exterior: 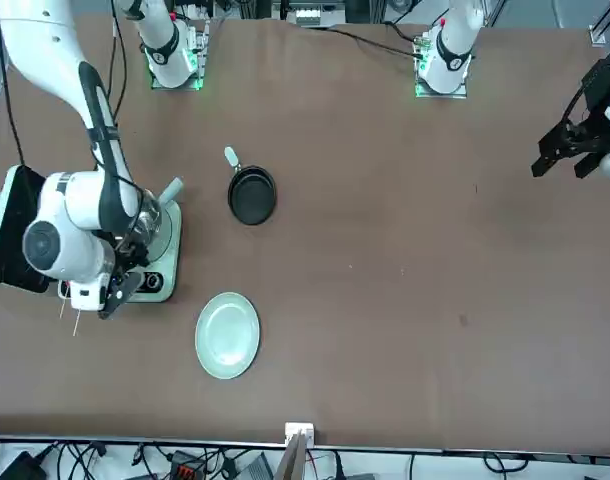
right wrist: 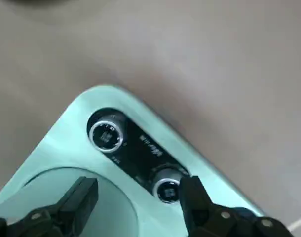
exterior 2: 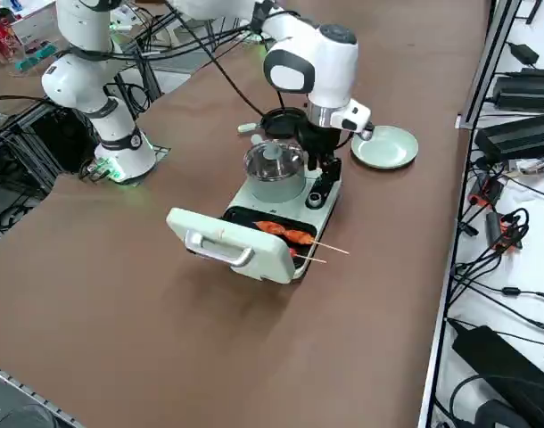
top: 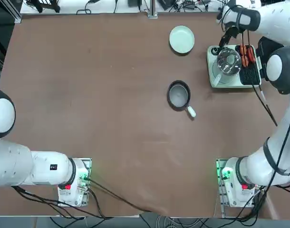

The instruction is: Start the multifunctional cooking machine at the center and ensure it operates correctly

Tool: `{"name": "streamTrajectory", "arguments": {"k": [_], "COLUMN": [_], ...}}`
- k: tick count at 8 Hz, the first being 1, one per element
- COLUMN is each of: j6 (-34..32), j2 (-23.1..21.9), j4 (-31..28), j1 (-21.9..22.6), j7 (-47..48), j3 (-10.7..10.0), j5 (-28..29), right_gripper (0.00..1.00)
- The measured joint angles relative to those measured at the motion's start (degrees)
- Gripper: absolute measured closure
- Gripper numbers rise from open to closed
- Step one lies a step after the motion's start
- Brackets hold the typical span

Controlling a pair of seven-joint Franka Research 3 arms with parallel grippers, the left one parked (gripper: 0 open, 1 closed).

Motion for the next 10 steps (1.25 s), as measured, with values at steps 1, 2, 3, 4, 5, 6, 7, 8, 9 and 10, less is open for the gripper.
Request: {"name": "streamTrajectory", "arguments": {"k": [1,2,3,4,5,6,7,8,9,10], "j6": [0.0,0.0,-0.2,-1.5,-4.1,-6.8,-9.4,-11.9,-14.5,-17.3], "j2": [-1.0,-2.3,-4.0,-6.1,-8.5,-11.0,-13.6,-16.5,-19.3,-22.0], "j4": [1.0,1.8,2.8,3.4,3.6,3.8,3.9,4.0,4.1,4.2], "j1": [0.0,0.0,0.0,0.0,-0.1,-0.2,-0.1,-0.1,-0.1,-0.2], "j7": [0.0,0.0,0.0,0.2,2.5,7.8,13.6,18.9,23.7,28.2], "j3": [-0.3,-0.5,-0.8,-1.2,-1.9,-2.2,-2.1,-2.0,-2.0,-2.0], "j5": [1.4,2.5,3.1,3.6,4.8,5.2,5.3,5.3,5.3,5.3], "right_gripper": [0.0,0.0,0.0,0.0,0.0,0.0,0.0,0.0,0.0,0.0]}}
